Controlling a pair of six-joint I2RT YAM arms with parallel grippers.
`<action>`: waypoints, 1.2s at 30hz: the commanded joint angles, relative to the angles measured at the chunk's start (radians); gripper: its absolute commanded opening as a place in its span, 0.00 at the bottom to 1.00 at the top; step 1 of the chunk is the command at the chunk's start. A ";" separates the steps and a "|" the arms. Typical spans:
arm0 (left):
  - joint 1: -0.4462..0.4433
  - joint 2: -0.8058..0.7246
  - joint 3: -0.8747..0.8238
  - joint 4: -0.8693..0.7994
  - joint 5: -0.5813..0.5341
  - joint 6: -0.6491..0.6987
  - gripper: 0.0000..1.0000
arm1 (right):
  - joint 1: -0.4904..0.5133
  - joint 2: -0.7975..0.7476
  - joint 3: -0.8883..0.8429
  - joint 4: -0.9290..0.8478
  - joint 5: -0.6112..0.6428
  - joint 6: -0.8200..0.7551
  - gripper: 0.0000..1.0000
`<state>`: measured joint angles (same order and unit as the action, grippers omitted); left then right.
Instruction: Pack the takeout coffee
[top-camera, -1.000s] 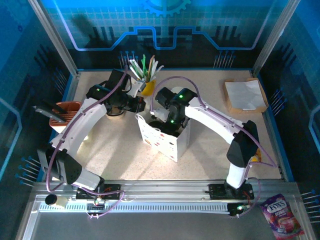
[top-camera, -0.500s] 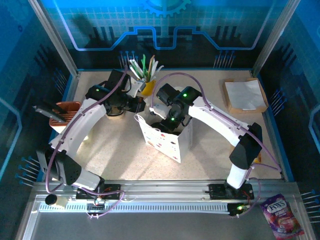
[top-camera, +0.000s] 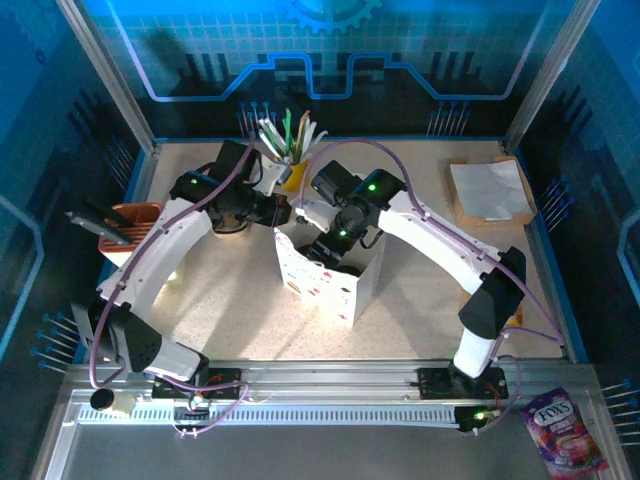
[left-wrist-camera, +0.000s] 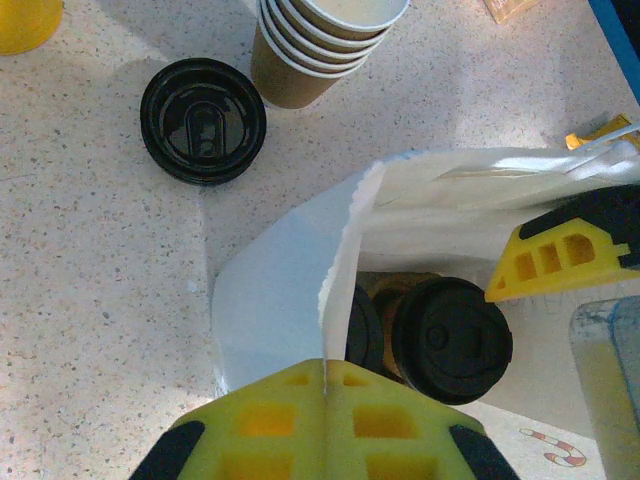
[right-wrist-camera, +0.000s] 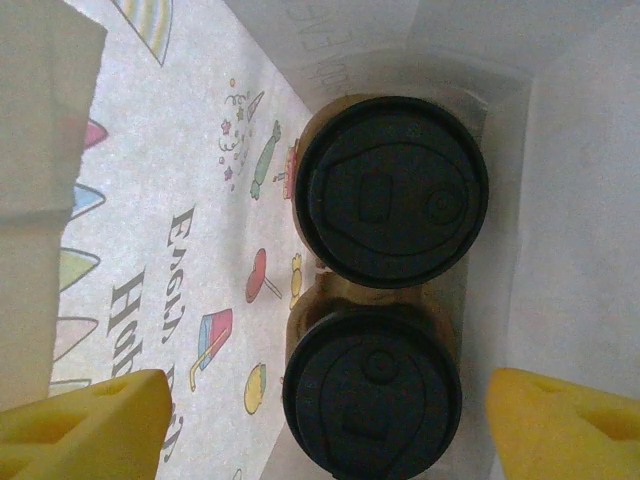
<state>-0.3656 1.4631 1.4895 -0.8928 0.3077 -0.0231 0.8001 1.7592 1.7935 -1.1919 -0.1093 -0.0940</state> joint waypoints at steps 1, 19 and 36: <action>-0.008 -0.021 -0.003 -0.026 -0.002 0.013 0.00 | 0.005 -0.055 0.036 -0.002 0.012 0.010 0.82; -0.011 -0.098 -0.019 0.079 0.020 -0.036 0.68 | -0.107 -0.355 -0.055 0.263 -0.085 0.028 0.83; 0.234 -0.087 -0.082 0.434 -0.085 -0.527 0.82 | -0.380 -0.510 -0.384 0.860 -0.233 0.291 0.85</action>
<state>-0.1627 1.3029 1.3922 -0.5476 0.2466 -0.4179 0.4553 1.2934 1.4380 -0.4633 -0.3073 0.1261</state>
